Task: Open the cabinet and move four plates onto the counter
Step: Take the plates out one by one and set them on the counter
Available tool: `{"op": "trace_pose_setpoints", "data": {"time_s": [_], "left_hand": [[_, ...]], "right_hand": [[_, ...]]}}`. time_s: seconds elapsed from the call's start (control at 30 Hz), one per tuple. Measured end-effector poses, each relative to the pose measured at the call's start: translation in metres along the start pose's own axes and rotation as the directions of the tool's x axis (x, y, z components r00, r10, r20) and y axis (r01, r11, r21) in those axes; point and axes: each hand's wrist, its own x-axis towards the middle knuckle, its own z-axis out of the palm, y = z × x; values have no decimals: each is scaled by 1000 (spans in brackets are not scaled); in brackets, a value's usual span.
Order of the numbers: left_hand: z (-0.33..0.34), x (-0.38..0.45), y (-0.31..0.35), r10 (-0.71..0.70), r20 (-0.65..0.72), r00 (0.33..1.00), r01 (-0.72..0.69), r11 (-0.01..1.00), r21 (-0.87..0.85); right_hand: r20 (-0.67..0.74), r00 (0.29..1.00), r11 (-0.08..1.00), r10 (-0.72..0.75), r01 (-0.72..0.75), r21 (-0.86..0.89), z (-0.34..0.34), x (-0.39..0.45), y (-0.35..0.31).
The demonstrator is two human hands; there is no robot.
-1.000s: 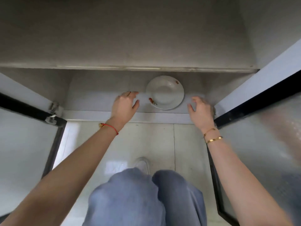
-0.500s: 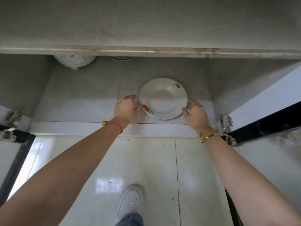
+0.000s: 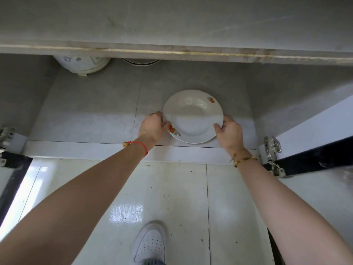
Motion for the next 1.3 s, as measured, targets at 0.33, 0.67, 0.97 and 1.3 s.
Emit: {"op": "trace_pose_setpoints", "data": {"time_s": [0.33,0.67,0.97,1.3], "left_hand": [[-27,-68,-15,46,-162,986,-68,988,-137],[-82,-138,-13,116,-178,977,-143,979,-148],[-168,-229,27,85,-88,992,-100,978,-185],[-319,-372,108,-29,-54,998,19,983,-182]], "right_hand": [[-11,998,994,-60,61,91,-15,-60,-15],[-83,994,987,-77,88,136,-55,-131,-53],[-10,999,976,49,-46,212,-142,-221,-116],[86,993,972,78,-95,215,-287,-324,-223]]}}
